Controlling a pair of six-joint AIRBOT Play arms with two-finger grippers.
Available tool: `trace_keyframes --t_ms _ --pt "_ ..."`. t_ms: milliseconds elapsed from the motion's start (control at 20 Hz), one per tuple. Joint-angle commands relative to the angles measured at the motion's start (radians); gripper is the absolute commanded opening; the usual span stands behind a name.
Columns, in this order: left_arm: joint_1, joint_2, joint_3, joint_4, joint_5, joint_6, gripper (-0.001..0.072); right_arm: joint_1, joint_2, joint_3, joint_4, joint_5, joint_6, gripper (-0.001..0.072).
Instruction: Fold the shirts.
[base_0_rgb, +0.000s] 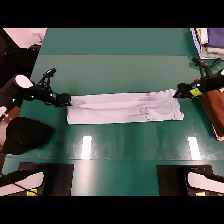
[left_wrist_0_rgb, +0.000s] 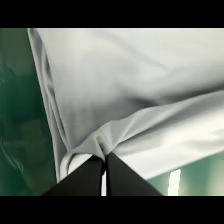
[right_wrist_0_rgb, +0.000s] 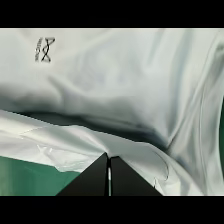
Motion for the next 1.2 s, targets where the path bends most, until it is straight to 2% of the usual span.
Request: trace_keyframes --t_ms 0,300,350,400,450,500,600,700,750,800,850,950,1000,1050,1150 --pt "0.0 -0.068 0.035 -0.007 0.089 0.001 0.0022 0.009 -0.122 0.107 0.003 -0.009 0.0 0.0012" --pt "0.0 -0.069 0.036 -0.041 0.148 0.0 0.0024 0.009 -0.229 0.203 0.015 -0.023 0.0 0.0012" --pt "0.0 -0.069 0.036 -0.048 0.148 0.0 0.0137 0.009 -0.238 0.21 0.042 -0.044 0.0 0.0034" --pt "0.0 -0.069 0.039 -0.048 0.147 -0.001 0.0475 0.002 -0.244 0.216 0.084 -0.076 0.0 0.0198" --pt "0.0 -0.069 0.052 -0.048 0.144 -0.005 0.0617 -0.01 -0.248 0.228 0.137 -0.109 0.0 0.0439" --pt "0.001 -0.068 0.08 -0.047 0.129 -0.007 0.0615 -0.025 -0.248 0.237 0.183 -0.13 -0.002 0.0516" --pt "0.002 -0.068 0.169 -0.046 0.043 -0.006 0.0615 -0.068 -0.247 0.271 0.229 -0.065 -0.046 0.0516" --pt "0.0 -0.068 0.241 -0.048 -0.057 -0.006 0.0614 -0.129 -0.248 0.274 0.227 0.084 -0.1 0.0515" --pt "0.0 -0.068 0.259 -0.051 -0.095 -0.006 0.0495 -0.16 -0.248 0.258 0.226 0.14 -0.132 0.0514" --pt "0.0 -0.068 0.262 -0.056 -0.114 -0.006 0.0231 -0.19 -0.248 0.232 0.227 0.179 -0.152 0.0514" --pt "0.0 -0.069 0.261 -0.063 -0.122 -0.002 0.0018 -0.222 -0.248 0.194 0.226 0.19 -0.173 0.0515" --pt "0.0 -0.069 0.253 -0.106 -0.121 0.0 0.003 -0.28 -0.248 0.111 0.228 0.163 -0.201 0.0529" --pt "0.0 -0.069 0.253 -0.128 -0.121 0.0 0.0031 -0.306 -0.248 0.07 0.239 0.138 -0.23 0.0636" --pt "-0.003 -0.069 0.253 -0.137 -0.119 0.001 0.003 -0.327 -0.248 0.037 0.25 0.114 -0.256 0.0658" --pt "-0.023 -0.069 0.253 -0.131 -0.116 0.001 0.003 -0.361 -0.252 -0.014 0.272 0.075 -0.314 0.0658"
